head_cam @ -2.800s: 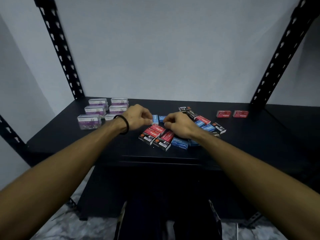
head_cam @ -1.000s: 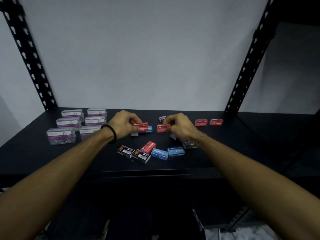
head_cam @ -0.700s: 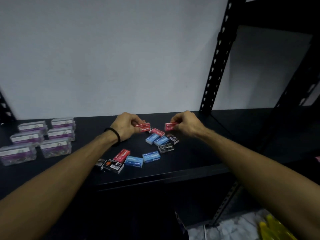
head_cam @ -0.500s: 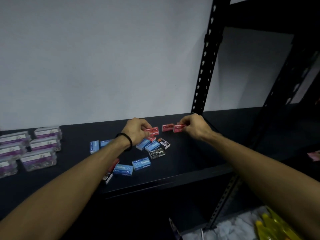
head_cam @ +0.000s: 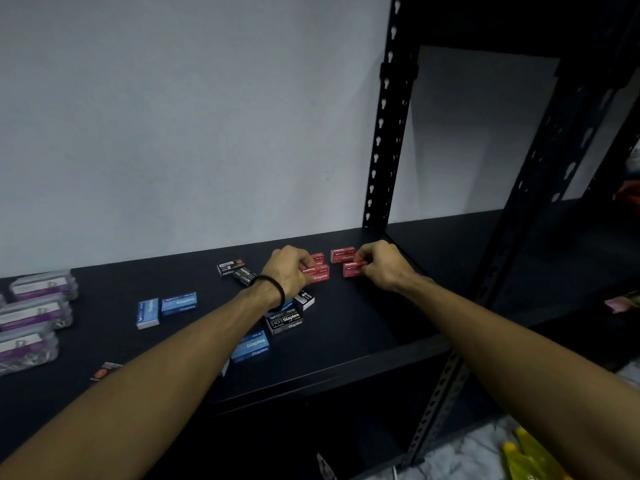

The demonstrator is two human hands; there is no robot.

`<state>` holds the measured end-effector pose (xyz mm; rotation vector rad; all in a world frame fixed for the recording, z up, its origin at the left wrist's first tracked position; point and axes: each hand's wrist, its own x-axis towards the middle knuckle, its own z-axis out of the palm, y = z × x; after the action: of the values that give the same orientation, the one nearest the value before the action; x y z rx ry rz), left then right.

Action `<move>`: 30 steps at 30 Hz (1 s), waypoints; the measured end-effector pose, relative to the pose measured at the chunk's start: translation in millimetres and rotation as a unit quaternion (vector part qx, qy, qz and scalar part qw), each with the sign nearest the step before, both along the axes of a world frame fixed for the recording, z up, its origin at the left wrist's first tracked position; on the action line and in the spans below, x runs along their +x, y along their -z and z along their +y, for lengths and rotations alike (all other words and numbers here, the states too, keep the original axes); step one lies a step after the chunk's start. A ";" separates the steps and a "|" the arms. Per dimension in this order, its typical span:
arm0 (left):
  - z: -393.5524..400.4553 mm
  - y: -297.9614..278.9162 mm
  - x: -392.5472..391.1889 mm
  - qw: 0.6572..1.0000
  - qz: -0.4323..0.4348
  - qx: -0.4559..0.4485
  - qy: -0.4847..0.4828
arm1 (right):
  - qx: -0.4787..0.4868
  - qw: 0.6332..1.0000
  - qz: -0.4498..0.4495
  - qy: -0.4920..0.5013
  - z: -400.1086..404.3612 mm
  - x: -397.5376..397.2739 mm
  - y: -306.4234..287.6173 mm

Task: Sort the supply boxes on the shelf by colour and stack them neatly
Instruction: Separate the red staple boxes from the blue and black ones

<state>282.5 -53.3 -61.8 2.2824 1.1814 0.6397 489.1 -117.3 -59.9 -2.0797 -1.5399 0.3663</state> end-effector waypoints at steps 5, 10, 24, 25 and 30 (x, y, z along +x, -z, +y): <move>4.9 7.6 6.1 1.000 0.024 0.014 -0.006 | -0.005 1.000 0.006 -0.014 5.9 6.3 6.9; 5.6 10.1 10.8 0.999 0.016 0.024 -0.013 | 0.017 1.000 0.010 -0.015 9.5 8.7 11.3; 5.2 7.9 18.5 0.999 0.014 0.033 -0.009 | 0.039 0.999 0.018 -0.022 11.5 11.0 14.4; 4.3 6.9 18.2 0.999 0.014 0.035 -0.007 | 0.041 0.999 0.018 -0.023 12.2 10.4 14.9; 6.4 9.4 14.2 0.999 0.018 0.033 -0.012 | 0.036 0.999 0.022 -0.025 15.8 6.7 17.5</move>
<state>296.7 -46.9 -71.2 2.3468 1.2231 0.6587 495.8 -101.5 -77.4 -1.9701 -1.5583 0.3663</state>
